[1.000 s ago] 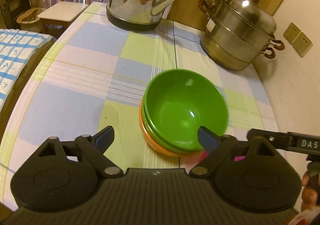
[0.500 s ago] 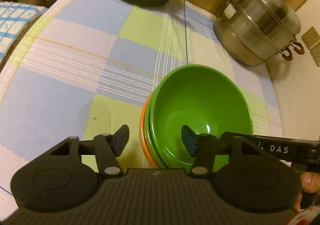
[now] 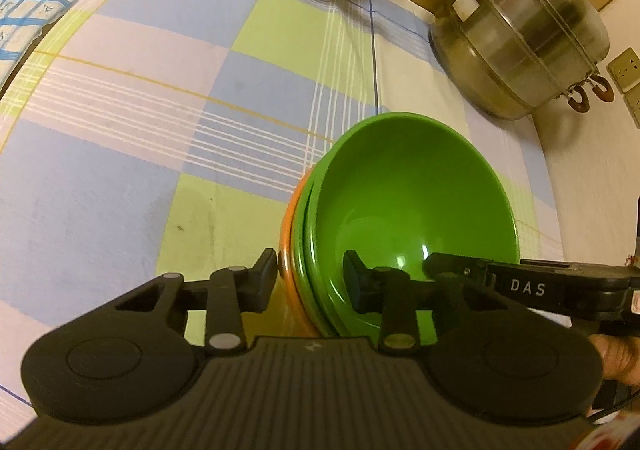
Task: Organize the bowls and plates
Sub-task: 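Lift the green-and-orange bowl stack and carry it over the pink bowls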
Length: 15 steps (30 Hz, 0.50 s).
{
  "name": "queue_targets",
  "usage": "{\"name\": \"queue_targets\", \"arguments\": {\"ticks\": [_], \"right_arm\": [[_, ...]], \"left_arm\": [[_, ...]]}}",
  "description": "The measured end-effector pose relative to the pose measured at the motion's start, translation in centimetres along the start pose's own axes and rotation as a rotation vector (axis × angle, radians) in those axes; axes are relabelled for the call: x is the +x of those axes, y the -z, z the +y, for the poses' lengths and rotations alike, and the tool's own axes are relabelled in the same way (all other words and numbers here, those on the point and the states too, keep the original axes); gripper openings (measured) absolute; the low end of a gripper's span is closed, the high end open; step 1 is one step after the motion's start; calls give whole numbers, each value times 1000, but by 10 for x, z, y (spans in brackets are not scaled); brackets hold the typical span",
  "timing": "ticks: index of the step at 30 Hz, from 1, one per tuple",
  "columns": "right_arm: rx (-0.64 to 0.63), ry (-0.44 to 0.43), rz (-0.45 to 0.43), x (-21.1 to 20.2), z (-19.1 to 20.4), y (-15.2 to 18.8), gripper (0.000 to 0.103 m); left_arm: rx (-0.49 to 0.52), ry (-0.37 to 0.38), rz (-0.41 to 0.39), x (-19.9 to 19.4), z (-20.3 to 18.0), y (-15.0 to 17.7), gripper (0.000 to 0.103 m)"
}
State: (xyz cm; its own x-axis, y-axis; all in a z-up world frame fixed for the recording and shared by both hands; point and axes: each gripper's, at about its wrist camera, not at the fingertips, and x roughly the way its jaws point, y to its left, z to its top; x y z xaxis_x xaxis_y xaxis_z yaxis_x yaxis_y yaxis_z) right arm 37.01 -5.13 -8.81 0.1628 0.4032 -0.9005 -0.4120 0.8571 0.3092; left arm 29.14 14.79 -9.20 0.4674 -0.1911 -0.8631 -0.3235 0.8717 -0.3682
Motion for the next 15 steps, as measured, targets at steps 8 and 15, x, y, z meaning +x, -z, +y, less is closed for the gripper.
{"name": "queue_targets", "arguments": {"ticks": [8, 15], "right_arm": [[14, -13, 13, 5, -2, -1, 21], [49, -15, 0, 4, -4, 0, 20]], "left_arm": [[12, -12, 14, 1, 2, -2, 24], [44, -32, 17, 0, -3, -1, 24]]}}
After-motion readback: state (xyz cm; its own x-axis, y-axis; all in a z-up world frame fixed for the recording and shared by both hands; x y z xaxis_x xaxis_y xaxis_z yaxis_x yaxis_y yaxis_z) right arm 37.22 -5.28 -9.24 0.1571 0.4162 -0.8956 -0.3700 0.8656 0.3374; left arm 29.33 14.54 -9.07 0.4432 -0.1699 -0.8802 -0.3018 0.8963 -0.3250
